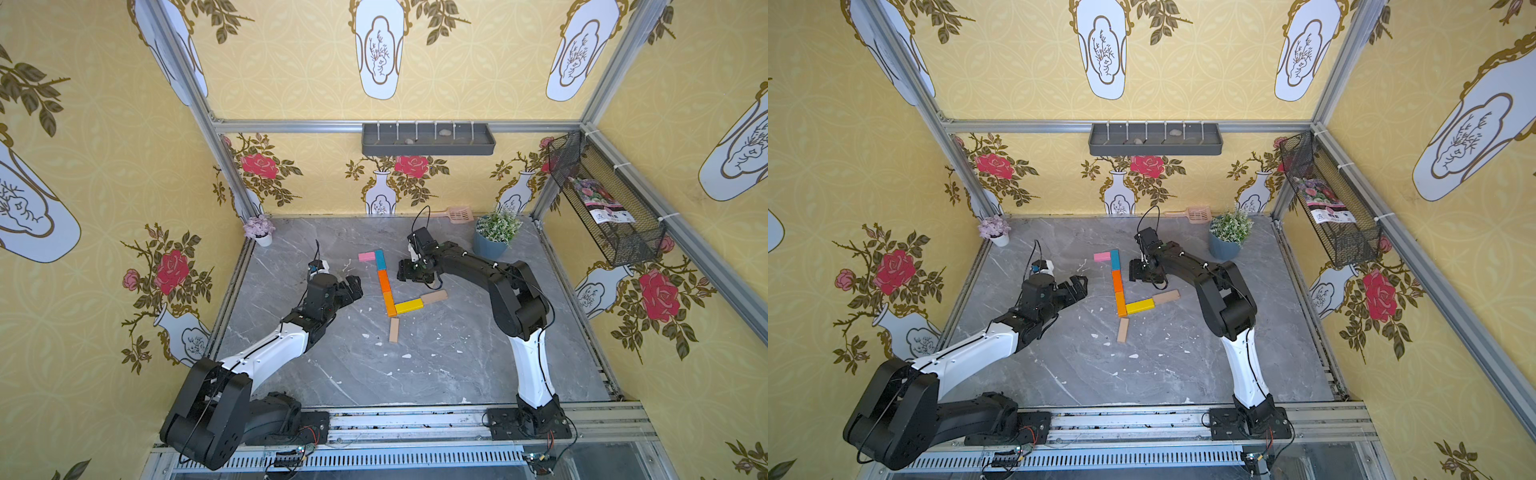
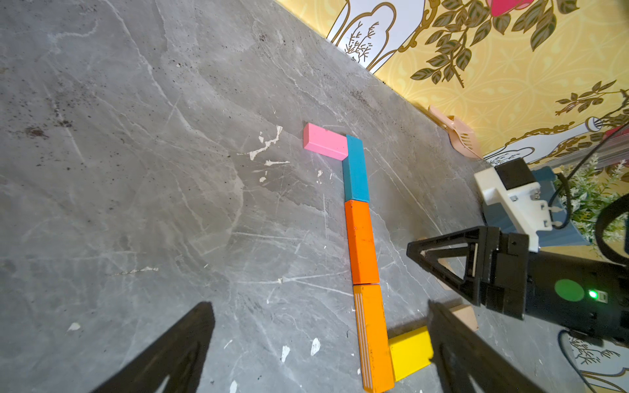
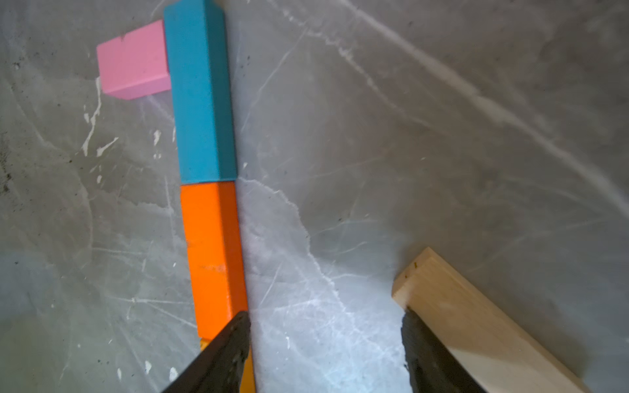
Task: Assemble a giraffe with building blocks
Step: Adjust the building block at the center of the board, then pick up the building block from the center of the board.
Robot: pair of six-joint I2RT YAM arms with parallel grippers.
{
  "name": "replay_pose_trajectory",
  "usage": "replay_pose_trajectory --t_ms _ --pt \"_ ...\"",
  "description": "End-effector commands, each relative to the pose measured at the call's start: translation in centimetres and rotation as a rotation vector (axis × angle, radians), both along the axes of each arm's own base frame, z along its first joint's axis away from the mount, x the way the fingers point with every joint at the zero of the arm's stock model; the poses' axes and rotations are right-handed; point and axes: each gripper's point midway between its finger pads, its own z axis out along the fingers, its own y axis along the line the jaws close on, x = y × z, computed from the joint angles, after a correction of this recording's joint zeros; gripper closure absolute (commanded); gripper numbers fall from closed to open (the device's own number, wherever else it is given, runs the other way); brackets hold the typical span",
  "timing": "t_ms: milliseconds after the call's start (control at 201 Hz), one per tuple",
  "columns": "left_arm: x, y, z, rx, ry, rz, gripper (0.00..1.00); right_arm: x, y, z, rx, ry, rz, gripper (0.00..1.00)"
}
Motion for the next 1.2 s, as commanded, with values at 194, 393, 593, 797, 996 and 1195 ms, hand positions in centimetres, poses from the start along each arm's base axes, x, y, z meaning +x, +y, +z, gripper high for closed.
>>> replay_pose_trajectory --t_ms 194,393,593,797,996,1195 --pt "0.1 0.1 0.1 0.011 -0.012 -0.002 0.01 2.6 -3.9 2.5 -0.160 -0.203 0.136 0.29" --pt "0.2 -0.4 0.0 0.000 -0.009 -0.021 0.01 1.2 -5.8 -0.5 -0.266 -0.172 0.238 0.32" --pt "0.3 -0.7 -0.2 -0.004 -0.001 -0.037 0.01 1.3 -5.8 -1.6 -0.281 -0.164 0.250 0.48" --pt "0.2 -0.7 0.0 -0.004 -0.008 -0.038 0.01 1.6 -5.7 -2.9 -0.299 -0.150 0.266 0.68" --pt "0.1 -0.7 0.3 -0.009 -0.014 -0.041 0.01 2.0 -6.7 -3.8 -0.349 -0.152 0.261 0.77" --pt "0.1 -0.7 0.4 -0.009 -0.019 -0.041 0.01 3.7 -8.1 -1.7 -0.380 -0.216 0.192 0.81"
